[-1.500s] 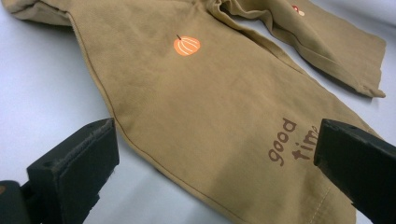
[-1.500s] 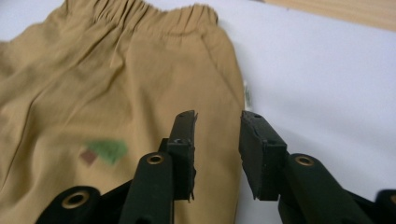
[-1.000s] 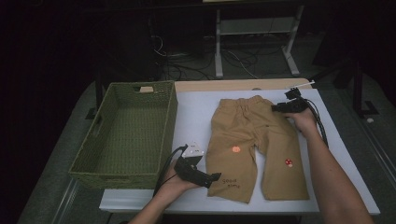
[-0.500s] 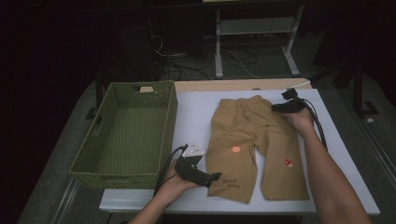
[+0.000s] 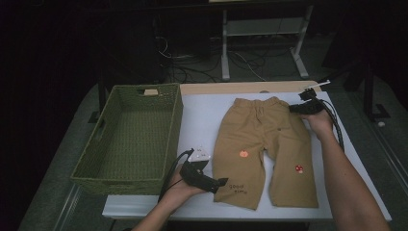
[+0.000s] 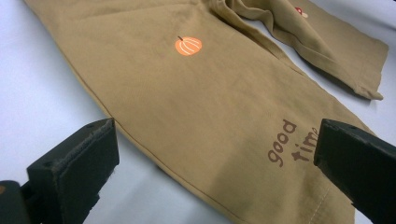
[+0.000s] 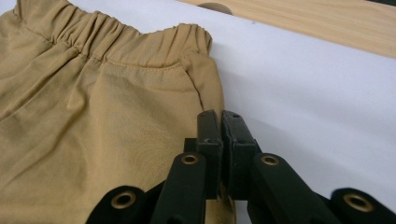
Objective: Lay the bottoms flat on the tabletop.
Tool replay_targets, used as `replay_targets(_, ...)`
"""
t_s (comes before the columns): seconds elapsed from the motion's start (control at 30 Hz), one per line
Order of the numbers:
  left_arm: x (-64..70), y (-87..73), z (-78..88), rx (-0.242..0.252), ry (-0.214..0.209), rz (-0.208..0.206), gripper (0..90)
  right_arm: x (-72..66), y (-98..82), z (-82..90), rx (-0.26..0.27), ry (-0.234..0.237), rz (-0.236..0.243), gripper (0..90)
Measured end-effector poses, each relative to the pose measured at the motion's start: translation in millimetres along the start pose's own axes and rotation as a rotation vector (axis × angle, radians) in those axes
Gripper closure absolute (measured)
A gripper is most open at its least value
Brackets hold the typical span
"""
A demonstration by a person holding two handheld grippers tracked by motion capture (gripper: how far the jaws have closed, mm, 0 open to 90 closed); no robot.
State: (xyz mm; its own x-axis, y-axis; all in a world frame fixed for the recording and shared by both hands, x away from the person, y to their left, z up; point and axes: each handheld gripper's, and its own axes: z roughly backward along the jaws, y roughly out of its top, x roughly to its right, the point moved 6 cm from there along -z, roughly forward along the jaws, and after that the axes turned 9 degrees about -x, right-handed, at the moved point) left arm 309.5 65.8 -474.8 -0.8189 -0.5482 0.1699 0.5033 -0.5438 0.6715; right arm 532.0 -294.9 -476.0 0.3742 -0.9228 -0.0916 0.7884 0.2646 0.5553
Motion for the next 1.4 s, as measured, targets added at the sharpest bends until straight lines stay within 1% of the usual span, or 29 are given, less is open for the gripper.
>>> replay_targets(0.1,-0.1,0.0,-0.3,-0.001,0.0,0.0,0.1,2.1,-2.9,-1.7,-0.008,0.0,-0.005,85.4)
replay_targets(0.17,0.1,0.0,-0.3,0.0,0.0,0.0,0.1,1.4,-3.7,-2.5,-0.007,0.008,-0.009,82.6)
replay_targets(0.23,-0.1,-0.1,-0.3,-0.001,0.0,0.001,0.1,-0.3,-3.7,-1.0,-0.003,0.016,-0.012,74.3)
replay_targets(0.33,-0.5,-0.3,-0.5,-0.001,0.0,0.002,0.1,-5.7,-3.9,5.0,0.006,0.055,-0.021,62.0)
replay_targets(0.37,-0.6,-0.4,-0.4,-0.002,0.002,0.003,0.1,-7.8,-4.1,7.6,0.015,0.071,-0.021,58.2)
replay_targets(0.43,-0.6,-0.6,-0.3,-0.002,0.004,0.004,0.1,-12.8,-6.3,14.3,0.043,0.074,-0.013,51.4)
replay_targets(0.47,-0.6,-0.6,-0.3,-0.002,0.004,0.004,0.0,-12.8,-6.3,14.3,0.043,0.074,-0.013,51.4)
replay_targets(0.5,-0.5,-0.9,-0.2,-0.003,0.006,0.003,0.1,-17.7,-10.3,20.4,0.048,0.086,-0.008,48.2)
replay_targets(0.53,-0.5,-0.9,-0.2,-0.003,0.006,0.003,0.0,-20.1,-12.8,22.9,0.051,0.093,-0.008,46.4)
replay_targets(0.6,-1.1,-1.6,0.1,-0.005,0.011,0.003,0.1,-25.3,-18.5,27.4,0.058,0.109,-0.002,44.9)
replay_targets(0.63,-1.1,-1.6,0.1,-0.005,0.011,0.003,0.1,-27.7,-21.7,29.5,0.056,0.108,0.005,44.1)
replay_targets(0.7,-1.4,-2.1,1.1,-0.002,0.014,0.007,0.0,-33.0,-28.2,34.4,0.057,0.107,0.028,43.8)
replay_targets(0.77,-1.2,-2.7,1.8,-0.002,0.015,0.011,0.1,-38.0,-35.7,39.9,0.051,0.105,0.039,43.8)
replay_targets(0.97,-0.2,-3.1,3.7,0.0,0.02,0.006,0.1,-47.6,-60.1,57.9,0.041,0.105,0.046,44.7)
replay_targets(1.07,0.0,-4.0,4.5,0.0,0.021,0.003,0.1,-50.2,-73.4,66.7,0.035,0.1,0.042,46.8)
replay_targets(1.1,0.3,-5.0,5.1,-0.001,0.021,0.004,0.1,-50.7,-78.3,69.0,0.026,0.09,0.053,47.4)
replay_targets(1.13,0.5,-5.1,5.3,0.0,0.02,0.003,0.1,-51.0,-82.8,71.1,0.02,0.082,0.052,48.7)
replay_targets(1.2,1.5,-5.2,5.2,-0.001,0.022,0.0,0.1,-52.3,-92.0,74.9,0.01,0.086,0.055,50.3)
replay_targets(1.23,1.5,-5.2,5.2,-0.001,0.022,0.0,0.1,-52.3,-92.0,74.9,0.01,0.086,0.055,50.3)
replay_targets(1.27,2.1,-5.3,5.2,-0.002,0.022,-0.003,0.1,-52.7,-100.9,78.7,0.0,0.075,0.054,52.5)
replay_targets(1.4,4.2,-6.1,4.5,-0.006,0.019,-0.009,0.1,-51.2,-120.3,82.9,-0.029,0.065,0.043,55.7)
